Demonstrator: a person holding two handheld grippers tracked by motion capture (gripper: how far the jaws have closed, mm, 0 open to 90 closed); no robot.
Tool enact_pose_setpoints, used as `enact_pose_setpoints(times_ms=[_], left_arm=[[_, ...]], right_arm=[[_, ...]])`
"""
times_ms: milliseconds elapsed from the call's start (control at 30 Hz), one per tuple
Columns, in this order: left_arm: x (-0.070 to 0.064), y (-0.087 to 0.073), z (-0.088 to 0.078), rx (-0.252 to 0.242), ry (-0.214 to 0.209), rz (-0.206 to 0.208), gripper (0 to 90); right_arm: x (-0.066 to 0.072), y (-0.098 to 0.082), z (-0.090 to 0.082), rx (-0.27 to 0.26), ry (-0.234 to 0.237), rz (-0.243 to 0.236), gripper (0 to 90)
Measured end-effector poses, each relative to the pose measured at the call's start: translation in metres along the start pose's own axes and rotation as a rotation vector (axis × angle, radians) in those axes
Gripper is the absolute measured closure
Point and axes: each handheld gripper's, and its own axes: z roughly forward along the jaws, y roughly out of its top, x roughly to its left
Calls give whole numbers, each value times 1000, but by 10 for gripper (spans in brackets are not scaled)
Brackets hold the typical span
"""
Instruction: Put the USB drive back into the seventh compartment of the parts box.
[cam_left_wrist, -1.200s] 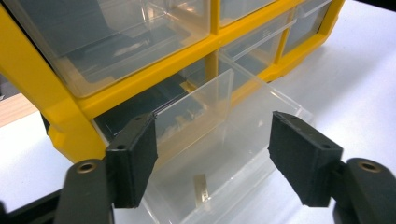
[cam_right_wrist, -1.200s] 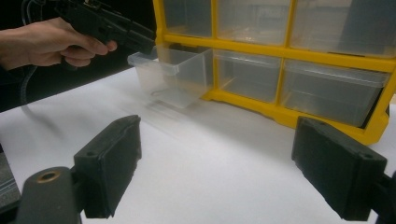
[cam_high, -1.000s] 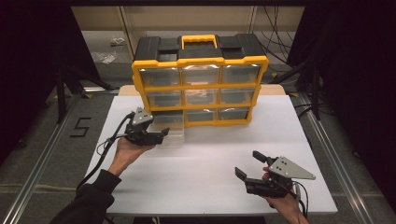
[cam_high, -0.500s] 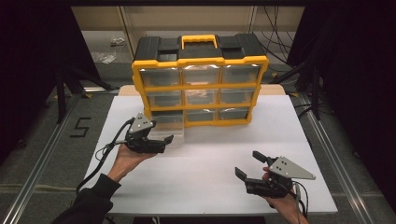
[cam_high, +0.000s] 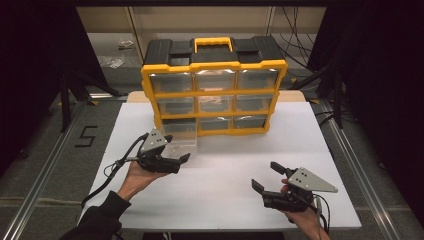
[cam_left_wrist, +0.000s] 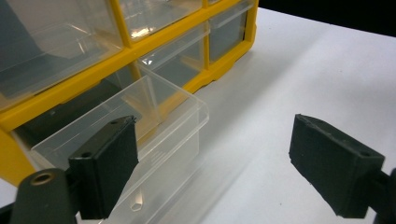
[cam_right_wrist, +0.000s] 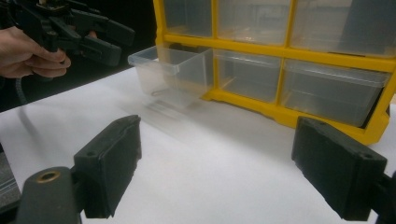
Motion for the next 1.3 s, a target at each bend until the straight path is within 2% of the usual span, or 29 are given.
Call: enact_pose_setpoints(times_ms=[667, 900, 1300], left_arm=[[-10, -17, -2, 19, -36, 36, 159], [-13, -20, 2, 49, -44, 53, 158], [-15, -25, 9, 92, -34, 77, 155]], right_arm=[[0, 0, 0, -2, 1, 0, 167], [0, 0, 0, -3, 1, -1, 167], [0, 0, 0, -2, 2, -2, 167]])
